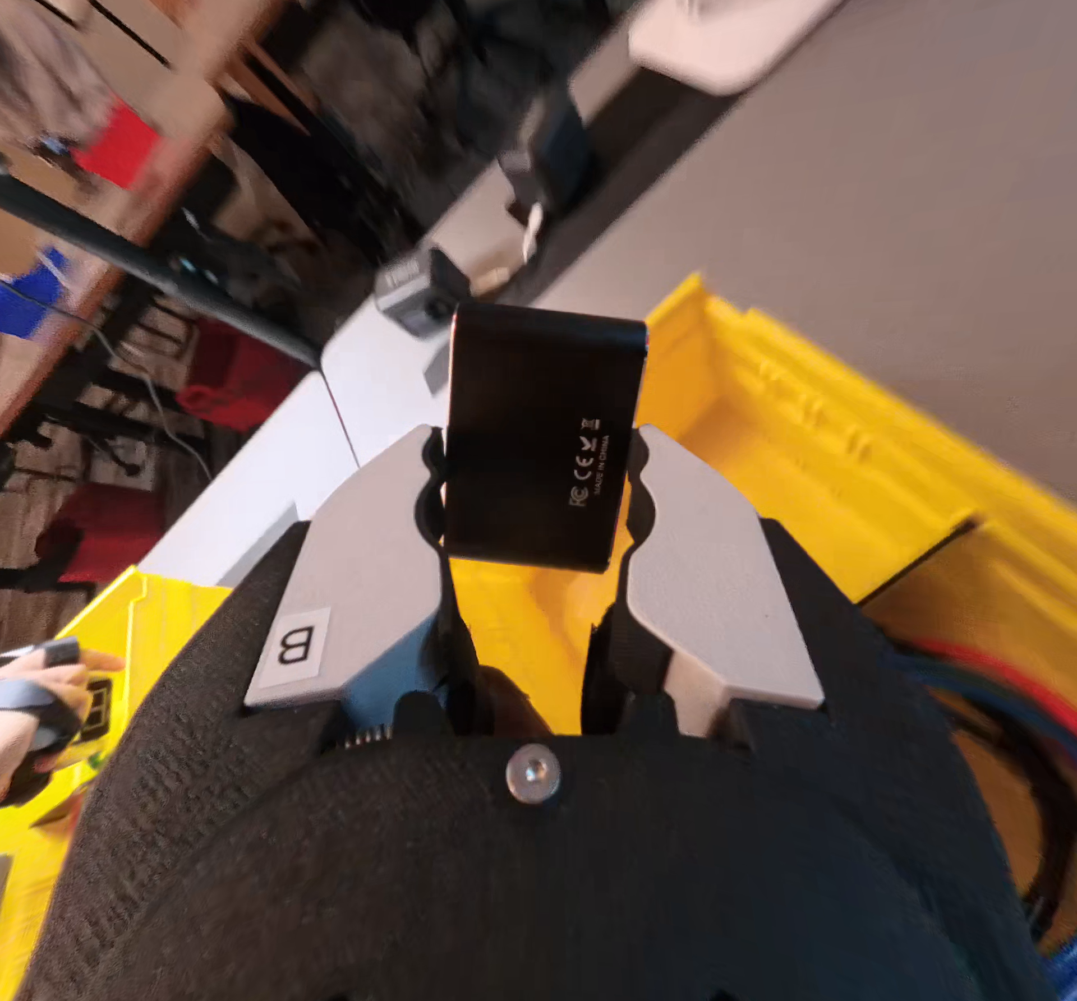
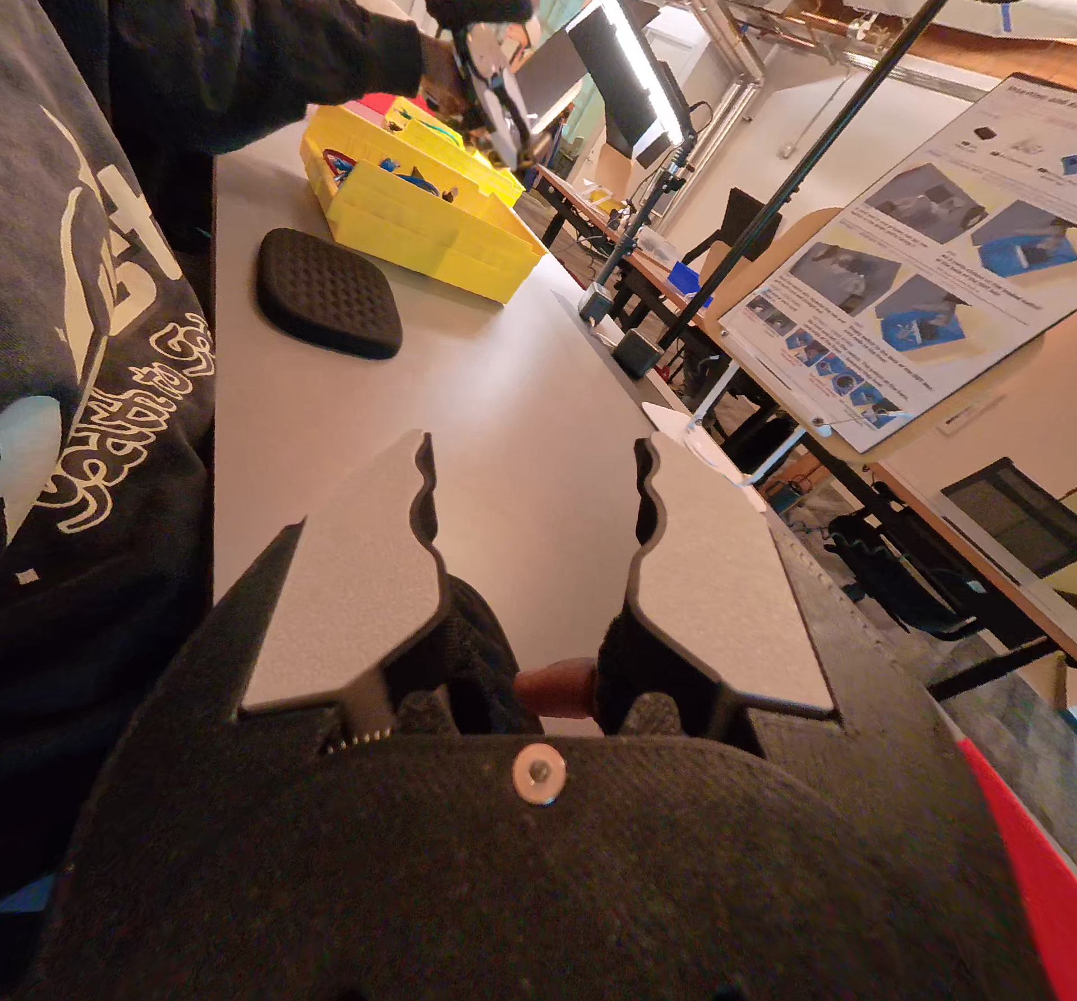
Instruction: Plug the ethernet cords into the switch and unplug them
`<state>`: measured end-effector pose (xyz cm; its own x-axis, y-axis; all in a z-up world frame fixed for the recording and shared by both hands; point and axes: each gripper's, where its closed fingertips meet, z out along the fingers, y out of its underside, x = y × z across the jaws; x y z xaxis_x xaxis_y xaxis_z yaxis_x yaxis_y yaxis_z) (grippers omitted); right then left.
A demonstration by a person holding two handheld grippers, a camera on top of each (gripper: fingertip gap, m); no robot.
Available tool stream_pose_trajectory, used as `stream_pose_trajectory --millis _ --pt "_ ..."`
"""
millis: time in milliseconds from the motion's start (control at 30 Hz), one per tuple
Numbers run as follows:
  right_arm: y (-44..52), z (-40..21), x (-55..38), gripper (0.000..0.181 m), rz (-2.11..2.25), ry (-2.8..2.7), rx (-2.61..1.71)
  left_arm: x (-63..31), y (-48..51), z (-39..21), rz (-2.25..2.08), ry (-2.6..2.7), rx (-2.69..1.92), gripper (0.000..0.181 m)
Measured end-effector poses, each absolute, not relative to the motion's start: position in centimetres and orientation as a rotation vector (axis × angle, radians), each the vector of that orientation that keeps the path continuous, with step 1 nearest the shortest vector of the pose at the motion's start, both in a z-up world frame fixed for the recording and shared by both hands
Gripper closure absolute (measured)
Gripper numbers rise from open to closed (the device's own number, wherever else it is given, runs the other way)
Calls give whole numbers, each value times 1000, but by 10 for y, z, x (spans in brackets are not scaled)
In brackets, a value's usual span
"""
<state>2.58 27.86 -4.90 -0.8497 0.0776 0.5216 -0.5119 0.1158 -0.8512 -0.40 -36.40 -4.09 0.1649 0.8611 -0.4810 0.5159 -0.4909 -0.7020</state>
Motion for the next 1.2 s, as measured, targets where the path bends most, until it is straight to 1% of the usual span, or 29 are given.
stream_pose_trajectory --millis 100,200,267,333,433,533,600,633,667,700,800,867,933,967,1000,1033,1067,1133,1200 --pt "271 -52 30 114 1810 -1961 436 4 -320 6 1336 -1170 -1743 121" --pt "260 -56 33 115 1832 -1951 448 25 -254 46 1299 -965 -1449 121" --pt "252 -55 34 116 1860 -1918 438 43 -210 61 1300 -849 -1324 121" --pt "240 -52 39 116 1924 -1871 418 59 -168 63 1377 -744 -1300 121" --pt "217 -49 45 116 2013 -1824 365 73 -110 52 1631 -596 -1365 121" --pt "189 -55 53 115 2080 -1904 292 76 -50 27 1883 -395 -1496 121" --pt "170 -56 57 119 2125 -1960 221 74 -17 9 2070 -242 -1566 122" --pt "162 -55 60 126 2152 -1975 191 72 -3 -2 2158 -159 -1610 122" --pt "154 -54 63 144 2175 -1996 162 70 10 -12 2244 -73 -1642 121" --pt "146 -54 64 155 2187 -2029 124 67 23 -22 2305 7 -1676 122" --pt "123 -56 74 153 2197 -2119 114 61 58 -53 2276 141 -1733 122" --pt "109 -61 75 136 2135 -2153 142 58 72 -66 2213 163 -1760 122" --pt "98 -70 76 131 2049 -2213 187 57 78 -72 2207 185 -1771 122" --pt "93 -74 78 131 2023 -2239 206 58 81 -74 2201 201 -1773 121" --pt "89 -76 80 137 2016 -2251 223 58 85 -78 2182 221 -1787 122" --pt "87 -77 82 151 2027 -2248 249 59 88 -81 2172 236 -1796 121" --pt "85 -77 81 157 2029 -2224 252 60 89 -82 2178 247 -1794 121" --pt "85 -77 81 157 2031 -2186 292 60 89 -82 2199 258 -1768 120" --pt "87 -73 81 157 2072 -2123 297 61 88 -81 2124 180 -1730 118"
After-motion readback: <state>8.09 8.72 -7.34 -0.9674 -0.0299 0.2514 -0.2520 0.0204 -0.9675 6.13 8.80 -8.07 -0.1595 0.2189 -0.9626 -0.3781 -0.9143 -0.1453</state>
